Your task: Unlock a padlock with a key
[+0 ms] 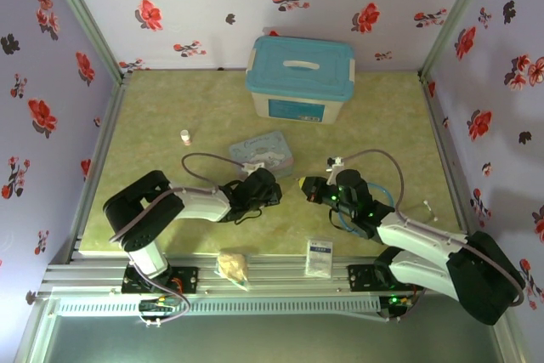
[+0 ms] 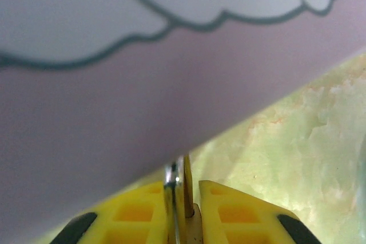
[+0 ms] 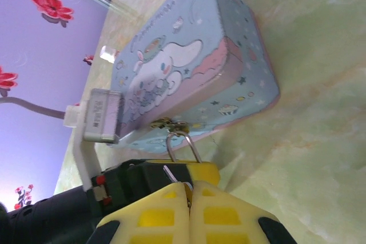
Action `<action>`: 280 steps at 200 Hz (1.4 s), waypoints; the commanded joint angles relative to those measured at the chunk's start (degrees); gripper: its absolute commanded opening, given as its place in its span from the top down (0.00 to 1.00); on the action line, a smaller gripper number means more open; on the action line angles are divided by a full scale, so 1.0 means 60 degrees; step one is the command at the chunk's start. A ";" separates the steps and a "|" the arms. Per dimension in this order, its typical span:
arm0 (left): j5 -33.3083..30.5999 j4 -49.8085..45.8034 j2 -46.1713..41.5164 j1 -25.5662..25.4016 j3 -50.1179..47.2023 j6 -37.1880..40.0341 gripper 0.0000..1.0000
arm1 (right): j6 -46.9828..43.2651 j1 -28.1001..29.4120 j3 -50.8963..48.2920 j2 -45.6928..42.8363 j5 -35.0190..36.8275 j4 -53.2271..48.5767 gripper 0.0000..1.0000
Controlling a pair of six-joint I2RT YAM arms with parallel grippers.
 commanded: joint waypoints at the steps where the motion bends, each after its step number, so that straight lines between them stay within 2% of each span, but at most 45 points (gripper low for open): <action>1: -0.0204 0.0710 -0.0215 0.0089 -0.0499 -0.0557 0.91 | 0.0831 -0.0055 -0.0054 0.0529 -0.0023 -0.0224 1.00; 23: -0.0314 0.1456 -0.0562 0.0178 -0.0840 -0.0967 0.94 | 0.2056 0.0041 -0.0348 0.1216 -0.0448 0.0727 1.00; 66: -0.0452 0.3185 -0.0788 0.0457 -0.1488 -0.2006 0.97 | 0.3140 0.0647 -0.0586 0.2094 -0.0053 0.1943 1.00; 96: -0.0466 0.2901 -0.0824 0.0417 -0.1138 -0.1850 0.98 | 0.4122 0.0732 -0.0932 0.3237 -0.0242 0.4109 1.00; 141: -0.0700 0.3906 -0.0792 0.0415 -0.1483 -0.2498 1.00 | 0.4721 0.0984 -0.0947 0.4947 -0.0166 0.6652 1.00; 178: -0.1182 0.5682 -0.0243 0.0362 -0.1966 -0.3571 1.00 | 0.5460 0.1480 -0.1297 0.5178 0.1484 0.6877 1.00; 203: -0.1574 0.5861 -0.0275 0.0148 -0.1963 -0.3605 1.00 | 0.5358 0.1541 -0.1141 0.5241 0.1377 0.6782 1.00; 257: -0.1640 0.5865 -0.0395 0.0094 -0.1871 -0.3647 1.00 | 0.5702 0.1913 -0.1240 0.6609 0.1774 0.9438 1.00; 280: -0.1633 0.5865 -0.0442 0.0094 -0.1889 -0.3667 1.00 | 0.5465 0.2147 -0.1082 0.6644 0.1939 0.9430 1.00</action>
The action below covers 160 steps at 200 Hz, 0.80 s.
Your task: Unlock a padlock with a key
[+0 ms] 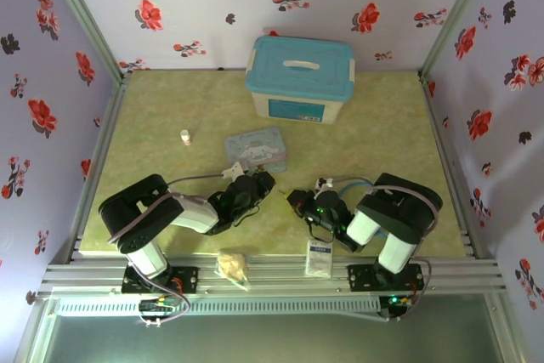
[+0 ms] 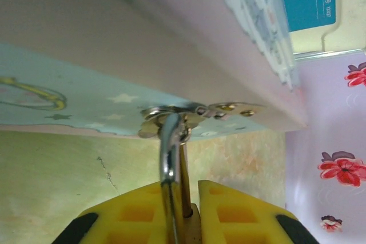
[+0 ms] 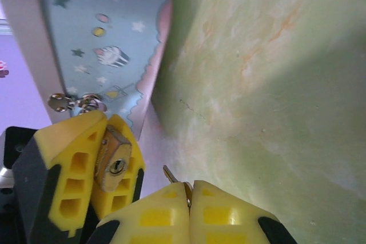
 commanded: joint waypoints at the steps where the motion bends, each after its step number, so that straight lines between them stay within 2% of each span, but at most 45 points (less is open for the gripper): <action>1: -0.0303 0.0849 -0.0193 -0.0073 0.0094 -0.0094 1.00 | -0.0061 0.0271 0.0091 0.0061 0.0518 0.0975 1.00; 34: -0.0381 0.0539 -0.0421 -0.0102 0.0180 0.0344 1.00 | -0.0265 0.0379 0.0010 -0.0441 0.0741 0.0340 1.00; 77: -0.0360 0.1031 -0.0205 -0.0146 0.0125 -0.0031 1.00 | -0.0093 0.0393 0.0189 0.0246 0.0607 0.0975 1.00; 160: -0.0342 0.1378 0.0123 -0.0221 0.0074 -0.0116 1.00 | -0.0573 0.0453 0.0154 -0.0104 0.0672 0.0973 1.00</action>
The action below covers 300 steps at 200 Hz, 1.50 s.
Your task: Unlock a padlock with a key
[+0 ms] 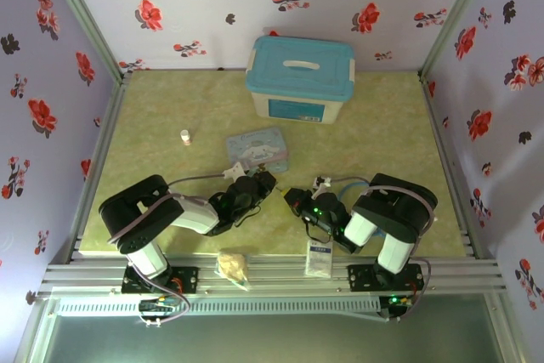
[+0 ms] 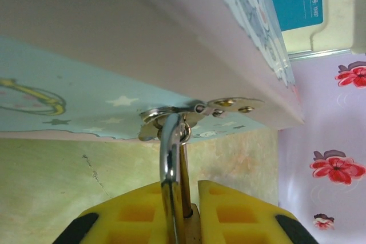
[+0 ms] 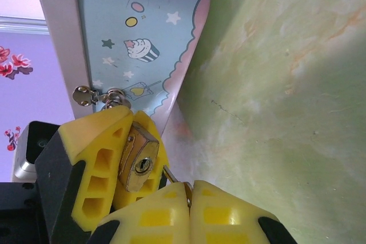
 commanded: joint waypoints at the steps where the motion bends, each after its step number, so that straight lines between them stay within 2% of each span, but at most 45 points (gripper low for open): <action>1: -0.0193 0.1138 0.0109 -0.0104 0.0078 -0.0115 1.00 | -0.0381 0.0111 0.0075 -0.0186 0.0199 0.0267 1.00; 62: -0.0171 0.1118 0.0134 -0.0144 0.0037 0.0048 1.00 | -0.0647 0.0130 -0.0317 -0.0594 0.0736 0.0268 1.00; 125: -0.0032 0.1448 0.0098 -0.0161 0.0059 -0.0050 1.00 | -0.0735 0.0135 0.0173 -0.0238 0.0089 0.0282 1.00; 160: 0.0039 0.1616 0.0203 -0.0192 0.0042 -0.0213 1.00 | -0.1006 0.0072 -0.0040 -0.0696 0.0378 0.0269 1.00; 251: 0.0135 0.1736 0.0304 -0.0351 -0.0022 -0.0366 1.00 | -0.0687 -0.0435 -0.0028 -0.0861 0.0061 0.0275 1.00; 300: 0.0127 0.1498 0.0237 -0.0344 0.0013 -0.0260 1.00 | -0.0721 -0.0373 0.0076 -0.0948 -0.0077 0.0268 1.00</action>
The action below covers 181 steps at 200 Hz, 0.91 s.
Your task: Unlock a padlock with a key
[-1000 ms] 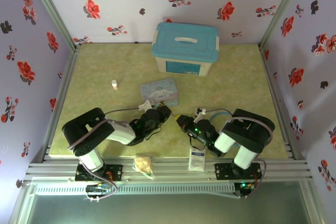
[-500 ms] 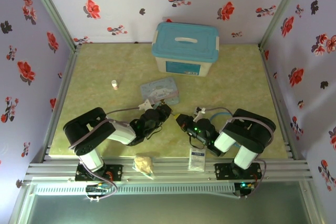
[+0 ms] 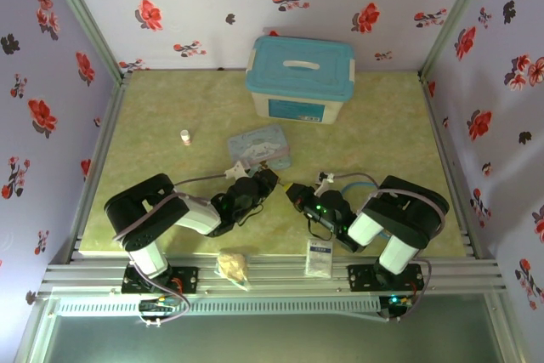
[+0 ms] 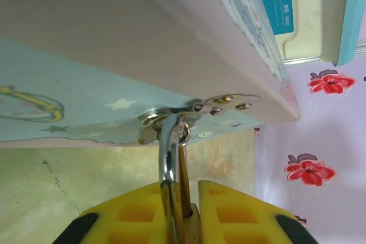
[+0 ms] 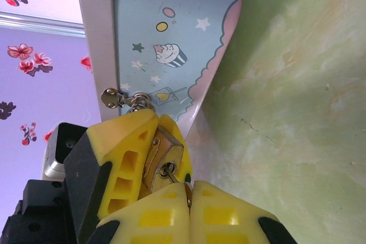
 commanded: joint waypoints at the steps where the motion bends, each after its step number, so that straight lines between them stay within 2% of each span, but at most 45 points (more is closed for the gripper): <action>1: 0.0234 0.0508 -0.0074 -0.0224 0.0021 -0.0007 1.00 | -0.0044 -0.0027 0.0151 -0.0235 -0.0011 0.0345 1.00; 44: 0.0240 0.0547 -0.0124 -0.0228 -0.0018 -0.0070 1.00 | -0.0051 -0.0027 0.0043 -0.0269 0.0172 0.0345 1.00; 103: 0.0410 0.0808 -0.0371 -0.0302 0.0171 -0.0283 1.00 | 0.0393 -0.0140 0.0614 -0.0114 -0.0268 0.0359 1.00; 123: 0.0552 0.0884 -0.0443 -0.0304 0.0227 -0.0371 1.00 | 0.0768 -0.0477 0.0775 0.0104 -0.0879 0.0352 1.00; 181: 0.0721 0.1102 -0.0551 -0.0286 0.0299 -0.0404 1.00 | 0.0381 -0.0969 0.1405 0.0491 -0.2462 0.0347 1.00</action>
